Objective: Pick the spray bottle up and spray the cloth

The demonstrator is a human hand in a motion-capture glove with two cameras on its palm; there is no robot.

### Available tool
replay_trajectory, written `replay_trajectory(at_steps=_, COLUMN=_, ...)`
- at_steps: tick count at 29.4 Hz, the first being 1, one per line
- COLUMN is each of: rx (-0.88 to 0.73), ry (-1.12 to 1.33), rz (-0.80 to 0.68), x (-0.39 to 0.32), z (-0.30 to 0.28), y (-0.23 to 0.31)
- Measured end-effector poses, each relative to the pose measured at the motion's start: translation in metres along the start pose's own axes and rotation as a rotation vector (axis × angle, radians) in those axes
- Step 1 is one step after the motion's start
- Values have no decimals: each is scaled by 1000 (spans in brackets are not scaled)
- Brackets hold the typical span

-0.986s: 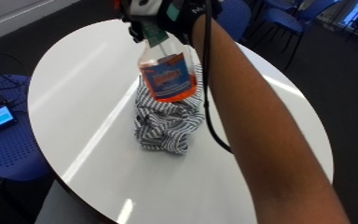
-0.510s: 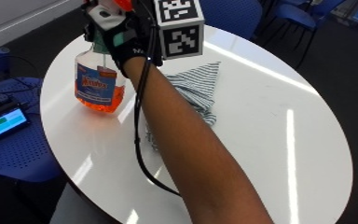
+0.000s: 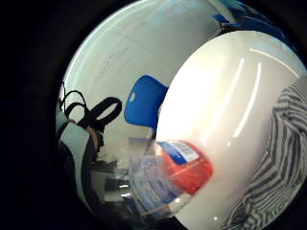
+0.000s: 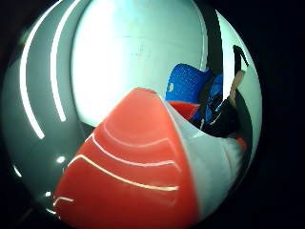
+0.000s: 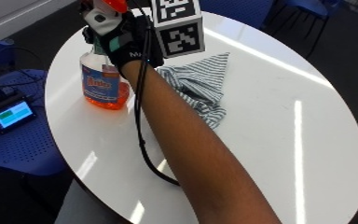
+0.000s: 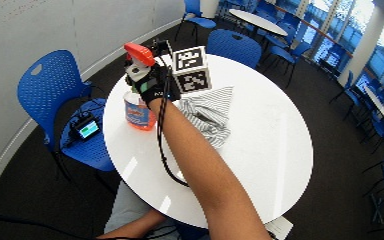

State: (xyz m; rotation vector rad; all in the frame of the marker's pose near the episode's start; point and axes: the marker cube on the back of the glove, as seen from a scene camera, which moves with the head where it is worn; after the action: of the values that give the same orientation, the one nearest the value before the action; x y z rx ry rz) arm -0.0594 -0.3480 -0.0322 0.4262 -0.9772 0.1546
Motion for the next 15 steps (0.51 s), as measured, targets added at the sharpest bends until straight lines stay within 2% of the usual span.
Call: replay_trajectory(at_steps=15, rx=-17, ry=-7, rz=-19, x=-11, z=-2, y=6)
